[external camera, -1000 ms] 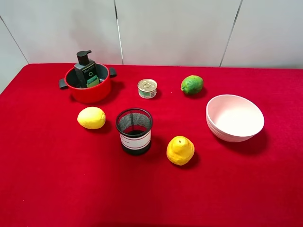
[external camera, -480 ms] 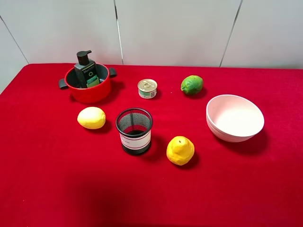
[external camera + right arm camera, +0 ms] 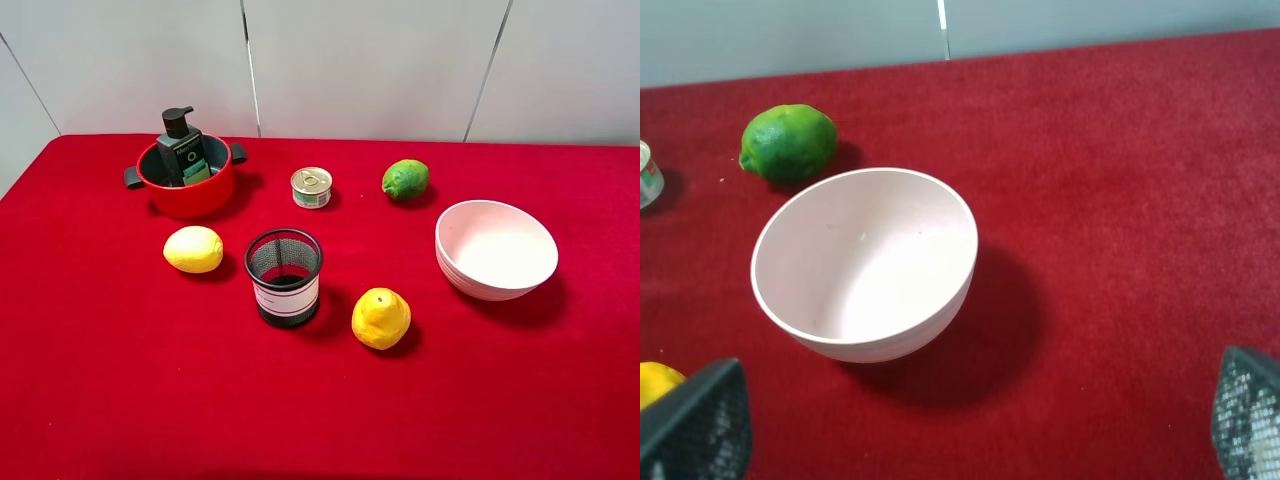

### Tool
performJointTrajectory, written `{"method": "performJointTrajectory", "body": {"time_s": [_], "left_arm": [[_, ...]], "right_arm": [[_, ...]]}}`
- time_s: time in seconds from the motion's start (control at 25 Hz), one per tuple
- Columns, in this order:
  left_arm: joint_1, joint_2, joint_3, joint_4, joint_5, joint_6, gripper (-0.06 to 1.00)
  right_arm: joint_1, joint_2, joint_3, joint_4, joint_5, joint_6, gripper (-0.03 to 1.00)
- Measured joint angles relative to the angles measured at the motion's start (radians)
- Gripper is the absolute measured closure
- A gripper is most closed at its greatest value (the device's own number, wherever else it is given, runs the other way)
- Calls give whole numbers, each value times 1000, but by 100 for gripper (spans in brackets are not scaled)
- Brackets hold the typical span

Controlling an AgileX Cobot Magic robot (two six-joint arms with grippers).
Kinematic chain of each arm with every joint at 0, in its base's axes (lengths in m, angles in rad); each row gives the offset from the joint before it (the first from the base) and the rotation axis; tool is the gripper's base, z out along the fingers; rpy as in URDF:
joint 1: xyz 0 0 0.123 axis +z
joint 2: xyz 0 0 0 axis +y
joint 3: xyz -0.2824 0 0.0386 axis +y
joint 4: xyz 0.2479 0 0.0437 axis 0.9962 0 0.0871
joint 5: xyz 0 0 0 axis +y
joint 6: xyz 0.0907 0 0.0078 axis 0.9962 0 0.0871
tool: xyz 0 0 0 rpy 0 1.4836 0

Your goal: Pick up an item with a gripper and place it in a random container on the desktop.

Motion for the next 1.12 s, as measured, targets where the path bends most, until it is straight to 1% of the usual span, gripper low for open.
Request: {"method": "performJointTrajectory", "body": {"time_s": [0.2,0.24,0.36,0.48,0.68,0.88,1.0,1.12], "left_arm": [[0,-172,46,1,-1,0,23],[0,-224,68,1,-1,1,19],[0,-275,104,1,-1,1,7],[0,-289,126,1,-1,1,1],[1,-290,140,1,-2,-5,-1],[1,-301,148,5,-2,-37,-2],[1,-349,188,31,-5,-45,-3],[1,-410,246,45,-53,-46,-4]], "right_arm": [[0,0,0,0,0,0,28],[0,0,0,0,0,0,28],[0,0,0,0,0,0,28],[0,0,0,0,0,0,28],[0,0,0,0,0,0,28],[0,0,0,0,0,0,28],[0,0,0,0,0,0,28],[0,0,0,1,0,0,28]]}}
